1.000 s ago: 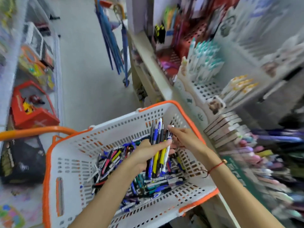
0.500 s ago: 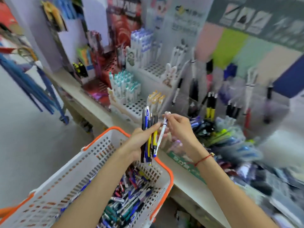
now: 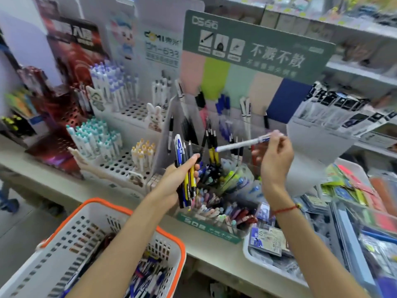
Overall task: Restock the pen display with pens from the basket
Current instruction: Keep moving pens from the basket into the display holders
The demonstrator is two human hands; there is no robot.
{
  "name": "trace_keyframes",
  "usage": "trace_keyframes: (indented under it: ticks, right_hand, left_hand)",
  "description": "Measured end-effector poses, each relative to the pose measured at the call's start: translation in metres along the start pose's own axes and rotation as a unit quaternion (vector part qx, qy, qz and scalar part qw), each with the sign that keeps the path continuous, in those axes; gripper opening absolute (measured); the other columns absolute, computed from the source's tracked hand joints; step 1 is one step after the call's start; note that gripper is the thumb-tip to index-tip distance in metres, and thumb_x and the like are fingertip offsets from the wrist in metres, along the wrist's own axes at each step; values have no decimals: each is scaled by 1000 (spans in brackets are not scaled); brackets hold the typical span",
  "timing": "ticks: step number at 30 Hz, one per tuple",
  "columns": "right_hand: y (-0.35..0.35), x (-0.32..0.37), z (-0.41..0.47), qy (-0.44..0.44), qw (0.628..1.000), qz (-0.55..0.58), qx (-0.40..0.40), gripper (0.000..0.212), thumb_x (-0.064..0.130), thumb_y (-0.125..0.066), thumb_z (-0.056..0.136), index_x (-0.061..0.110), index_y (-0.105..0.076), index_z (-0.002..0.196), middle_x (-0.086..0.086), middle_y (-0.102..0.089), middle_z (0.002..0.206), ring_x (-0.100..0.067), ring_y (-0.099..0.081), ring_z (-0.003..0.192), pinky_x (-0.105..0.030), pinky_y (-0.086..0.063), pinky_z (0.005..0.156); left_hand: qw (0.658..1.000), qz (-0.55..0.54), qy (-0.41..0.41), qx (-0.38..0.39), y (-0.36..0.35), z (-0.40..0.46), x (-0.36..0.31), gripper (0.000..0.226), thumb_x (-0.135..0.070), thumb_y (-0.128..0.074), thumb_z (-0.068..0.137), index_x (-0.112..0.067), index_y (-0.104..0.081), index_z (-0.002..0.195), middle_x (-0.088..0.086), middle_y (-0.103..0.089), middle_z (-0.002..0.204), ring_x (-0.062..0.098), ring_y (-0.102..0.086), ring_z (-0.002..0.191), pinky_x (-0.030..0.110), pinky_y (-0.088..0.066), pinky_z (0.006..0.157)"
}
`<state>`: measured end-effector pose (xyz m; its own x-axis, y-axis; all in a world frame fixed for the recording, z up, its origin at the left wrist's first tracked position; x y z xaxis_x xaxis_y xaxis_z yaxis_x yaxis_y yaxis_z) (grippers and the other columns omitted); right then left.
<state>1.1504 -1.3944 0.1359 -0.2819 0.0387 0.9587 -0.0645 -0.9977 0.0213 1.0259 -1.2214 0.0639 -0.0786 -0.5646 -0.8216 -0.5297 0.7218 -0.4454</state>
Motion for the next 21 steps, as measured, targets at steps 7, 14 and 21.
trace_keyframes:
  ticks: [7,14,21]
  right_hand:
    - [15,38,43,242,961,-40,-130,13,29,-41,102,29,-46,90,12,-56,74,-9,-61,59,-23,-50,56]
    - [-30,33,72,293,917,-272,5,36,38,-40,102,9,-60,98,-2,-65,78,-23,-60,69,-34,-47,64]
    - [-66,38,103,175,885,-405,147,28,40,-59,93,13,-66,91,-10,-71,97,-36,-62,96,-38,-46,73]
  left_hand:
    - [997,32,0,68,-45,20,0,24,-27,-59,96,-13,-66,114,-4,-62,71,9,-57,60,24,-51,63]
    - [994,65,-25,89,-67,33,2,27,-29,-54,98,-12,-63,116,-5,-59,69,5,-54,55,20,-49,56]
    - [993,84,-22,77,-75,40,-7,20,-33,-54,98,-14,-56,91,-8,-59,62,3,-50,48,18,-47,50]
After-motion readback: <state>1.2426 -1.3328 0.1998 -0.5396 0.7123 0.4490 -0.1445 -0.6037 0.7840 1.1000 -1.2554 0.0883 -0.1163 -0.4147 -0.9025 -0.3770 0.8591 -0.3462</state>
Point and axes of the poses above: each hand's wrist, its own z-axis towards the middle knuckle, its own y-axis out of the back of the hand, x = y × z, the point moved 5 cm from there along z, towards the middle knuckle
